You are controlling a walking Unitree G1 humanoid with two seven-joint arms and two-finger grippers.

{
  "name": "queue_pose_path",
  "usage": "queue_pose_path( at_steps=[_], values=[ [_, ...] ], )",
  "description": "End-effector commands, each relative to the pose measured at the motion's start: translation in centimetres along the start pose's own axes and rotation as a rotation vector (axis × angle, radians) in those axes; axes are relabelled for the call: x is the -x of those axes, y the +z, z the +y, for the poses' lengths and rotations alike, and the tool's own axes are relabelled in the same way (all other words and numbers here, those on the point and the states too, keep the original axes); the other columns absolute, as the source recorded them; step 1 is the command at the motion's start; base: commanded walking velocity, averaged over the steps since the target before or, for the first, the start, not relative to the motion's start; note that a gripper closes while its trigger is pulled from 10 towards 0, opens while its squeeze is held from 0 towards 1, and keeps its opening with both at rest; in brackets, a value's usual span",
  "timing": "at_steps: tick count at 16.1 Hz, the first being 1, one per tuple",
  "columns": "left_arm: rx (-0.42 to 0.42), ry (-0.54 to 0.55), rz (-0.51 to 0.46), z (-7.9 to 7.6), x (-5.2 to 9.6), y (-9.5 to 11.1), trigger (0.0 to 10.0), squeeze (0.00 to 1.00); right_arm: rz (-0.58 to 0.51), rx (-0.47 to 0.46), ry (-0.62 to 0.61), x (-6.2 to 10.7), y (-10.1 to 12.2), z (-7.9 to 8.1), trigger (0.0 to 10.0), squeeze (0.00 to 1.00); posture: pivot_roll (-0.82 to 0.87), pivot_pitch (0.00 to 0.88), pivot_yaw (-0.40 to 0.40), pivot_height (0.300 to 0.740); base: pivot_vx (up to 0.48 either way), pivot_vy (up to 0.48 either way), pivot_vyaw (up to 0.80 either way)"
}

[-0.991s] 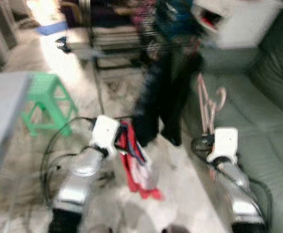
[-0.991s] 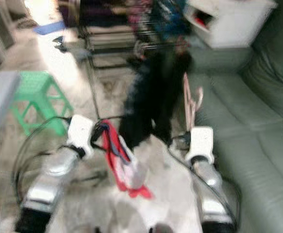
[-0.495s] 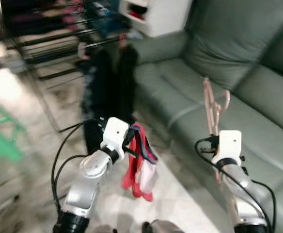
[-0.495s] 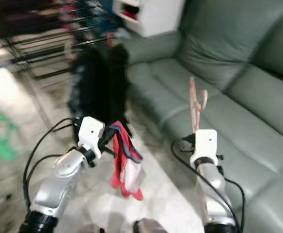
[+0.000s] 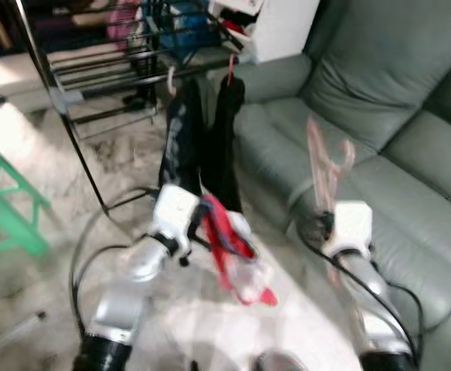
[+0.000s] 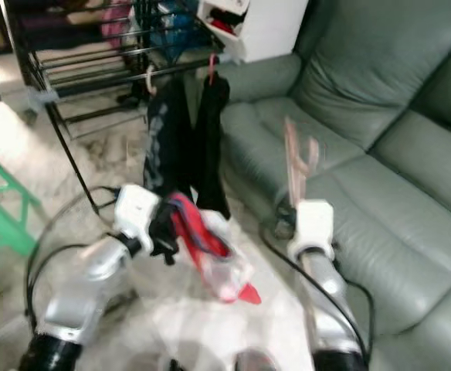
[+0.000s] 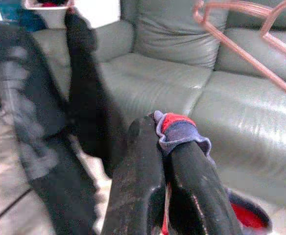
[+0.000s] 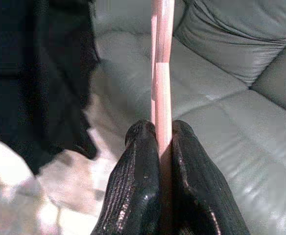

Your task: Hang hanger

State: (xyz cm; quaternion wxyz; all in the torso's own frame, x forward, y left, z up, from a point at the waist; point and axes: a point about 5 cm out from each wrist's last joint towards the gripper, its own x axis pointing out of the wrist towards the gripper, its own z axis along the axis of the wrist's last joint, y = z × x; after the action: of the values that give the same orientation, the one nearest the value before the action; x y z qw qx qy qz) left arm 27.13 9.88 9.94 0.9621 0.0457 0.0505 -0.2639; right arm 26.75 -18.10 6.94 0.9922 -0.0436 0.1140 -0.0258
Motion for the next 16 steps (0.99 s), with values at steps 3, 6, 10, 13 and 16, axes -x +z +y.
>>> queue_pose_path(
  at_steps=[3,6,10,13,16],
  values=[
    [-0.038,-0.04,-0.045,-0.97,-0.44,1.1,10.0,0.0,-0.013,0.01,-0.034,0.05,0.24,-1.19,10.0,0.0,-0.01,0.033,-0.01,0.74,0.0,0.0,-0.64],
    [-0.067,-0.062,-0.06,-1.39,-0.42,1.33,10.0,0.0,-0.014,0.014,-0.031,0.06,0.23,-1.01,10.0,0.0,-0.01,0.044,-0.008,0.74,0.0,0.0,0.0],
    [-0.096,-0.078,-0.091,-1.64,-0.55,1.86,10.0,0.0,-0.019,0.013,-0.034,-0.01,0.28,-1.01,10.0,0.0,-0.01,0.047,-0.005,0.74,0.0,0.0,0.0],
    [-0.103,-0.074,-0.095,-1.32,-0.36,1.86,10.0,0.0,-0.018,0.013,-0.032,0.04,0.16,-0.88,10.0,0.0,-0.01,0.047,-0.005,0.74,0.0,0.0,0.0],
    [-0.097,-0.083,-0.097,-1.44,-0.37,1.85,10.0,0.0,-0.016,0.014,-0.029,-0.04,0.21,-0.84,10.0,0.0,-0.01,0.036,-0.001,0.74,0.0,-0.317,0.0]
  ],
)
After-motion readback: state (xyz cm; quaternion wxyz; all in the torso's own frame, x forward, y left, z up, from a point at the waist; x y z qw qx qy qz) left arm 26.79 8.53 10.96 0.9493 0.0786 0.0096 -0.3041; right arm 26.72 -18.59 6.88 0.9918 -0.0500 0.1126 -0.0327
